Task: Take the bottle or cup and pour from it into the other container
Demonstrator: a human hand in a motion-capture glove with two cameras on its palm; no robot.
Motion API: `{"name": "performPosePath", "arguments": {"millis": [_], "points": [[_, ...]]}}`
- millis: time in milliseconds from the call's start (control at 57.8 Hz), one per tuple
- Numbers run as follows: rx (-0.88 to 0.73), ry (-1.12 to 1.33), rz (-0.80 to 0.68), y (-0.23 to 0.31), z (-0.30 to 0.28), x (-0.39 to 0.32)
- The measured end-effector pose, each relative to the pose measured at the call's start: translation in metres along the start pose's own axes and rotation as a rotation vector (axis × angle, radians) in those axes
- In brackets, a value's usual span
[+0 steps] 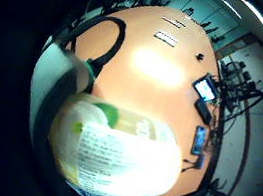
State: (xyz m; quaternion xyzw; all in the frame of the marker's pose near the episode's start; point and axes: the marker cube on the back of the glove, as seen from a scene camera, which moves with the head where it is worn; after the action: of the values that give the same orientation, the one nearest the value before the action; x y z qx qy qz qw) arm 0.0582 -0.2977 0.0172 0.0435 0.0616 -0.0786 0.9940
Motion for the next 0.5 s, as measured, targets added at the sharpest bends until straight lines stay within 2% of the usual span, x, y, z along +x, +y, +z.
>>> {"name": "performPosePath", "arguments": {"millis": [121, 242, 329, 450, 502], "points": [[-0.067, 0.183, -0.131, -0.003, 0.009, -0.036], [-0.119, 0.238, -0.181, -0.009, 0.016, -0.074], [-0.126, 0.328, -0.026, -0.019, 0.024, -0.097], [-0.162, 0.327, -0.119, -0.021, 0.031, -0.134], [-0.182, 0.238, -0.149, -0.017, 0.037, -0.172]]}}
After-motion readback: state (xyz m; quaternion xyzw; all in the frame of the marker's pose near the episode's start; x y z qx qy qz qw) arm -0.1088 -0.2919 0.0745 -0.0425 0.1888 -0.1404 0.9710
